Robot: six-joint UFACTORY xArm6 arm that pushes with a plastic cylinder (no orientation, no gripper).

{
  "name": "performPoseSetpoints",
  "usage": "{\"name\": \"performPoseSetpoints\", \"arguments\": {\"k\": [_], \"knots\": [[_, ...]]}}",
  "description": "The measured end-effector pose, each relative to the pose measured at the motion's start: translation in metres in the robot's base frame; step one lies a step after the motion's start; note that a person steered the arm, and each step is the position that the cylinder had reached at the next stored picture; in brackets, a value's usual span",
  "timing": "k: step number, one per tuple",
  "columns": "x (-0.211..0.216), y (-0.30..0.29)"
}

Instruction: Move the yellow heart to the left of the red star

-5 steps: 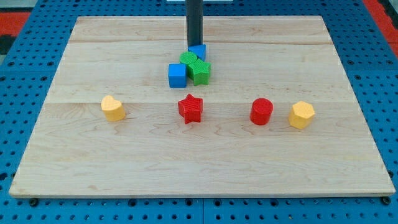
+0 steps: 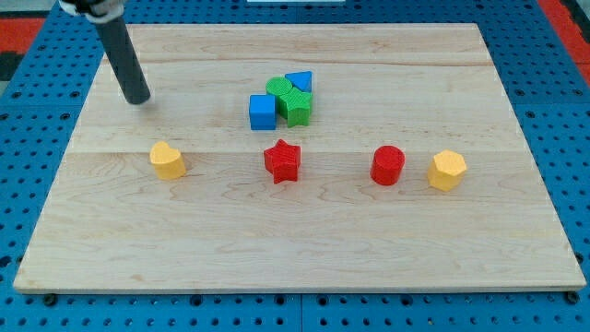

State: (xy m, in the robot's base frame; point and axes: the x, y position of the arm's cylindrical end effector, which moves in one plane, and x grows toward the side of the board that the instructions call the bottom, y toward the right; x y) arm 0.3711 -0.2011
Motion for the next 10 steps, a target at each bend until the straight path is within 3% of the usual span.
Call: {"name": "performPoseSetpoints", "arguments": {"k": [3, 5, 6, 7, 10], "knots": [[0.109, 0.031], [0.128, 0.077], [0.171, 0.060], [0.179, 0.081], [0.140, 0.172]]}}
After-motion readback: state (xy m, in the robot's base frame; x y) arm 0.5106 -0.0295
